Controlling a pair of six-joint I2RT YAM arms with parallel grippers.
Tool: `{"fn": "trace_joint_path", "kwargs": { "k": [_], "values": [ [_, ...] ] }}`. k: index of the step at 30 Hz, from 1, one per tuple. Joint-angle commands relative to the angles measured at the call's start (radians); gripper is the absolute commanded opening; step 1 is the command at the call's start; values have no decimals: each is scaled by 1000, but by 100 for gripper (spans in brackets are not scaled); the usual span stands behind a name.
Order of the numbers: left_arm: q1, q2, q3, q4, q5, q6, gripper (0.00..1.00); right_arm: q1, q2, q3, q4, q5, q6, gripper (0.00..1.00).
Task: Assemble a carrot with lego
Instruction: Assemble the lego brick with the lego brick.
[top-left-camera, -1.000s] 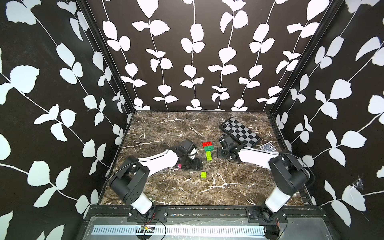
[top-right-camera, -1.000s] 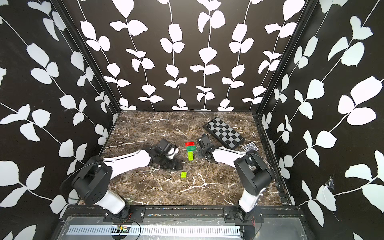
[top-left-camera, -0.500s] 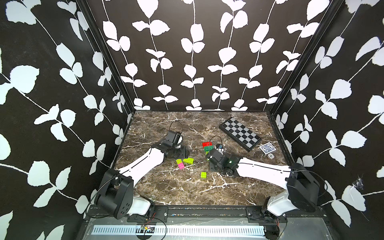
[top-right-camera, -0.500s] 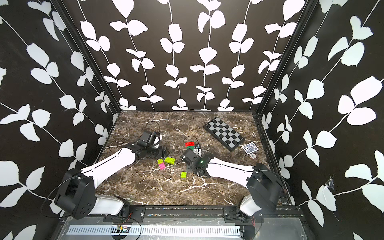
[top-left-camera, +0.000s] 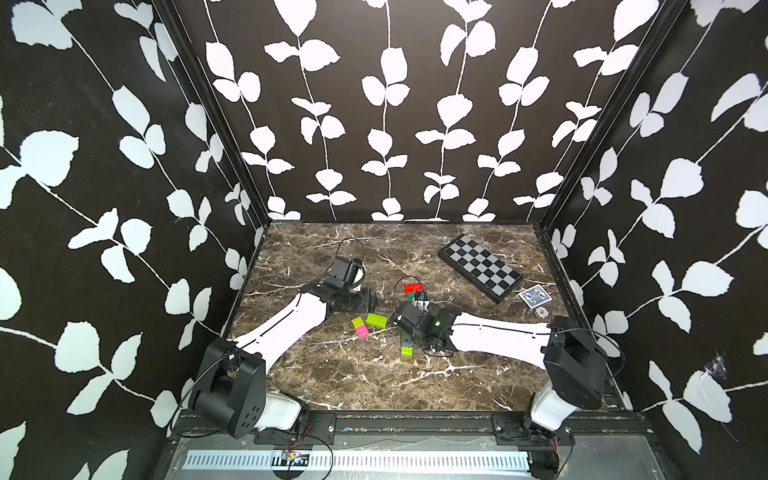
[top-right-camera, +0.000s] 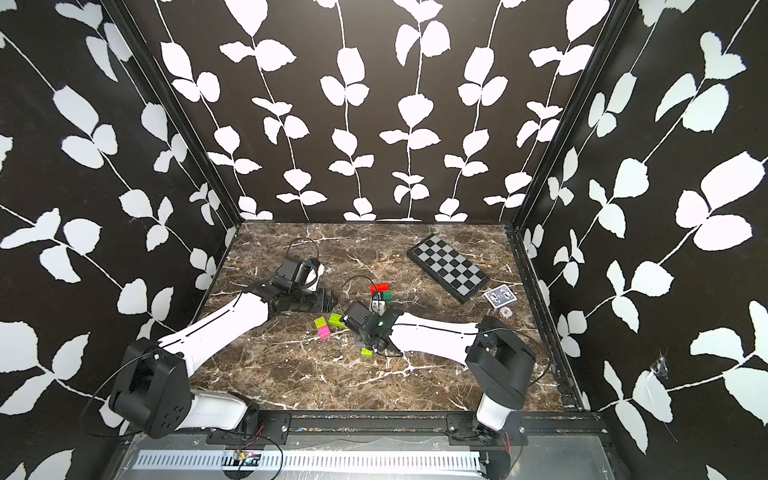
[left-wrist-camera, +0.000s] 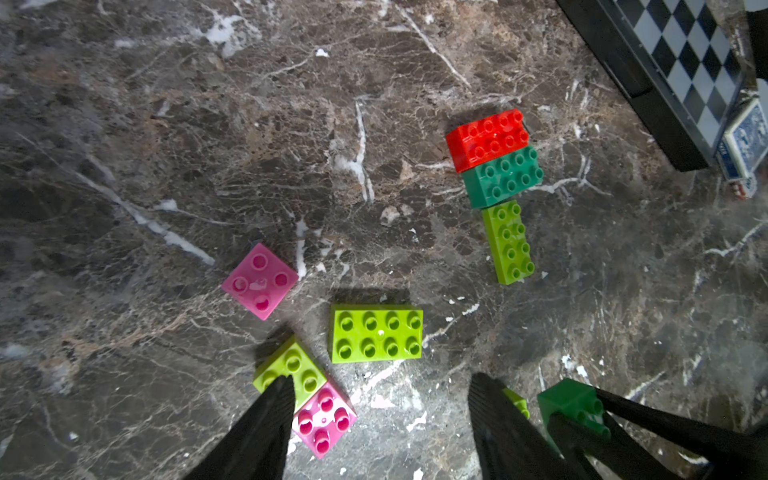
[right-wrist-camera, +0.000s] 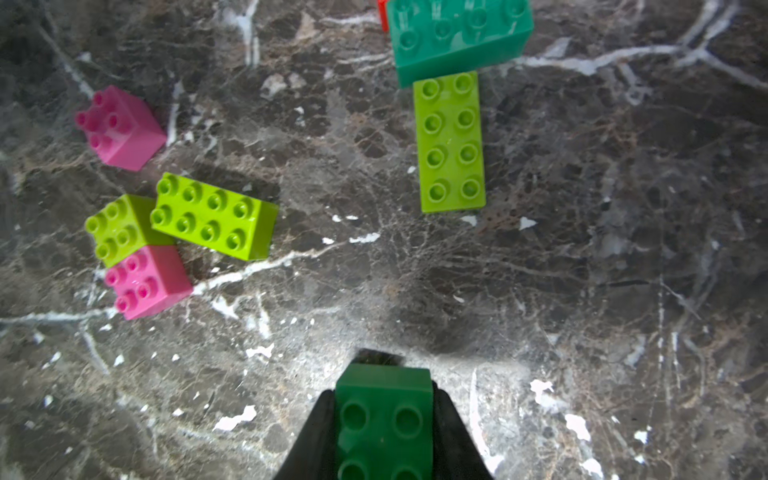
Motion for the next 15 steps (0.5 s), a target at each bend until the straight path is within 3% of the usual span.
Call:
{"fn": "trace_joint_path", "kwargs": {
  "k": [1,15],
  "values": [
    [6,-51,-43,-34,51,22,68,8,-51,-20,-24,-53,-39,23],
    [6,-150,-113,-38,8,13,68,43,19,11,-66,-13,79,21]
  ]
}}
